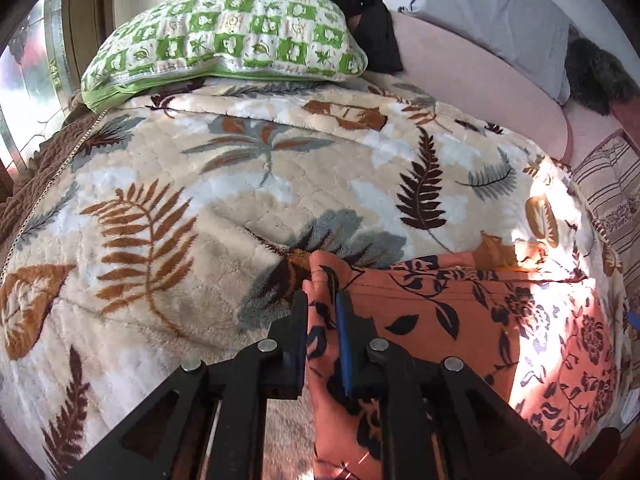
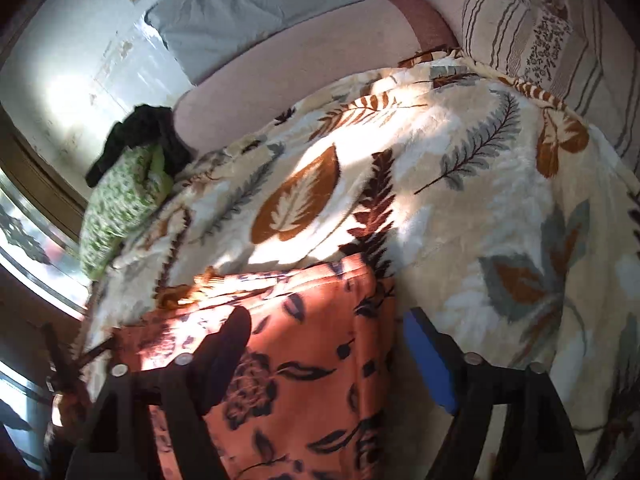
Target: Fold small clothes
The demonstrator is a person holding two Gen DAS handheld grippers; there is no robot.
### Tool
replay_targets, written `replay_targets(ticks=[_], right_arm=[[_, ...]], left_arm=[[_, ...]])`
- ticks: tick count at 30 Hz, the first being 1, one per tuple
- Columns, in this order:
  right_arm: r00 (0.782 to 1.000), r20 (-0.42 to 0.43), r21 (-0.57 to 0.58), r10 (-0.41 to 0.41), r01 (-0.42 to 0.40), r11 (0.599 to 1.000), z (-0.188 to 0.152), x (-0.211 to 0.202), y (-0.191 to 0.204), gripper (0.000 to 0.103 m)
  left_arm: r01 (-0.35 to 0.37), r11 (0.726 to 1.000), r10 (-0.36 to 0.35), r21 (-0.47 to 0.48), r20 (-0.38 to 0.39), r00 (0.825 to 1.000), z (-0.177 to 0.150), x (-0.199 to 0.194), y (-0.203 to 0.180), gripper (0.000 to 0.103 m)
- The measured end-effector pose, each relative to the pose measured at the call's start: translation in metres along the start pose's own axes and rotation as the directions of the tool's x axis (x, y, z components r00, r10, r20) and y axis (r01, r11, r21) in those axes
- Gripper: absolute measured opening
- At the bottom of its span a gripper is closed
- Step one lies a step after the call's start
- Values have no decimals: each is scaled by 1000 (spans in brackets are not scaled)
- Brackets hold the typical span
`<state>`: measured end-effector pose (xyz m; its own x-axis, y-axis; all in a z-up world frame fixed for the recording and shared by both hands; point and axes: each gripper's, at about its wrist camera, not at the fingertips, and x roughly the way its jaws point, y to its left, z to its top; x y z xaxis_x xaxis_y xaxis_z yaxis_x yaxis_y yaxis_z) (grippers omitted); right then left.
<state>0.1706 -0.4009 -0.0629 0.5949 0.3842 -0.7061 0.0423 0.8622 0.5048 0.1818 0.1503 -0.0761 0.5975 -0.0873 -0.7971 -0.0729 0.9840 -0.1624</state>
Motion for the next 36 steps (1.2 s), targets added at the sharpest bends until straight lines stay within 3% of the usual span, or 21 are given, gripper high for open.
replay_targets(ticks=[2, 3, 4, 5, 7, 9, 10, 11, 12, 14, 16, 20, 22, 24, 25, 27, 30, 32, 34, 35, 36], right_arm=[[976, -52, 92, 212, -206, 974, -22, -11, 10, 84], [943, -73, 124, 324, -313, 942, -36, -11, 15, 86], [911, -92, 152, 402, -386, 910, -50, -7, 17, 86], [902, -125, 165, 414, -392, 905, -66, 3, 19, 86], [940, -203, 206, 274, -233, 950, -94, 32, -3, 86], [948, -94, 380, 305, -249, 891, -112, 29, -39, 57], [954, -62, 410, 294, -244, 879, -116, 18, -43, 57], [967, -38, 398, 250, -215, 892, -119, 2, -41, 61], [978, -8, 378, 208, -190, 906, -122, -14, -37, 75], [969, 53, 370, 239, -242, 897, -137, -40, -27, 87], [949, 39, 391, 312, -302, 869, -158, -46, -19, 87], [949, 53, 532, 311, -290, 795, -189, -26, -32, 87], [947, 101, 597, 304, -303, 743, -188, -16, -47, 88], [950, 134, 649, 283, -300, 699, -182, -4, -58, 87], [945, 167, 668, 282, -319, 673, -179, -2, -62, 84], [953, 154, 618, 259, -298, 728, -164, -6, -55, 7], [975, 159, 478, 155, -214, 852, -148, -36, -34, 6], [985, 141, 426, 98, -150, 892, -149, -42, -27, 7], [999, 18, 474, 36, -40, 880, -161, -19, -42, 13], [996, -30, 525, 90, -61, 849, -168, -8, -55, 18], [992, 13, 564, 127, -112, 818, -170, -14, -62, 19]], left_arm=[[51, 999, -51, 0, 47, 998, -12, -32, -8, 30], [84, 996, -84, 8, 68, 994, -19, -46, -14, 36], [115, 993, -116, 13, 89, 989, -28, -59, -22, 50], [142, 990, -143, 16, 101, 985, -39, -66, -28, 69], [175, 983, -179, 56, 65, 982, -60, -64, -44, 77], [132, 987, -130, 86, -35, 991, -82, -39, -53, 77], [88, 992, -78, 88, -110, 991, -92, -20, -53, 77], [65, 993, -52, 95, -134, 990, -100, -9, -52, 75], [46, 992, -38, 120, -69, 997, -104, -15, -55, 75], [26, 993, -18, 114, -71, 997, -102, -28, -62, 75], [96, 993, -94, 65, -30, 995, -95, -47, -66, 76], [137, 988, -141, 65, 77, 987, -95, -70, -80, 80], [109, 992, -110, 70, 3, 994, -104, -44, -82, 81], [38, 996, -26, 79, -143, 989, -119, -3, -80, 81], [23, 993, -15, 116, -64, 998, -124, -9, -84, 83], [-4, 988, 17, 154, -81, 997, -125, -18, -94, 83], [28, 995, -20, 98, -75, 997, -120, -30, -90, 83], [26, 998, -22, 64, -63, 998, -118, -34, -85, 83], [25, 998, -19, 53, -97, 995, -118, -26, -83, 83], [16, 998, -10, 53, -116, 993, -118, -22, -82, 82], [20, 998, -14, 53, -111, 994, -117, -25, -82, 82]])
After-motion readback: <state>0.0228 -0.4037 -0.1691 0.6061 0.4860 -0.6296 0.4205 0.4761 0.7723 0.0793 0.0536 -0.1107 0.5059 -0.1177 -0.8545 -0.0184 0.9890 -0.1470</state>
